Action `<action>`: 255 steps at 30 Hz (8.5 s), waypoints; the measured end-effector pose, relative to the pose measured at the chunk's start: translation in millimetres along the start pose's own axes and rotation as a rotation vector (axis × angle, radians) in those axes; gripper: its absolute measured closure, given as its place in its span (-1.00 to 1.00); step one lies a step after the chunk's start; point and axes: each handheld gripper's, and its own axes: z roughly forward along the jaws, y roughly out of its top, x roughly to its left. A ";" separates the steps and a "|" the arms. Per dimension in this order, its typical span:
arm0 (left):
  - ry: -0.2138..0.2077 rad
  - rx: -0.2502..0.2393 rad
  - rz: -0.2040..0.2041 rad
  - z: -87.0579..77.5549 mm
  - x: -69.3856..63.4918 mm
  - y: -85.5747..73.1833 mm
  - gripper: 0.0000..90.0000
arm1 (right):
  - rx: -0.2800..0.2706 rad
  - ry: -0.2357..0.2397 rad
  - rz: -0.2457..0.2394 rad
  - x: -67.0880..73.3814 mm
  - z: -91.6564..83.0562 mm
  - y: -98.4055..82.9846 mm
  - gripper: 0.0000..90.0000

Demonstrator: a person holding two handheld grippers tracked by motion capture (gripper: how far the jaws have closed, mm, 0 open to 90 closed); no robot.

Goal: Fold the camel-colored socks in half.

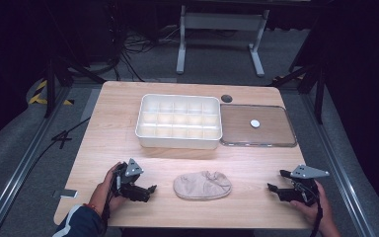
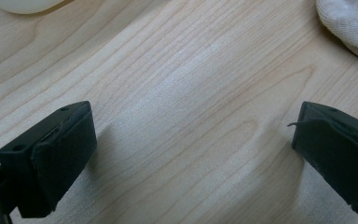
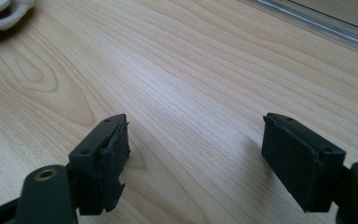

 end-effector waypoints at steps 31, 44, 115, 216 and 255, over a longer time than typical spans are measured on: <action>-0.074 -0.002 0.078 -4.5 8.9 -5.5 -0.99 | 0.018 0.002 0.010 0.1 6.1 6.6 -0.55; -0.081 -0.005 0.074 -4.0 9.4 -5.2 -0.99 | -0.010 0.097 -0.019 12.3 3.5 37.8 -0.32; -0.189 -0.090 -0.017 20.2 -39.0 49.0 -0.23 | 0.025 0.407 -0.359 148.2 106.6 108.2 0.74; -0.190 -0.142 0.083 11.2 -53.4 68.5 0.81 | 0.011 0.362 -0.349 131.4 91.2 137.3 0.50; -0.223 -0.185 0.027 15.1 -54.2 75.9 0.86 | -0.006 0.409 -0.351 162.5 118.9 137.2 0.60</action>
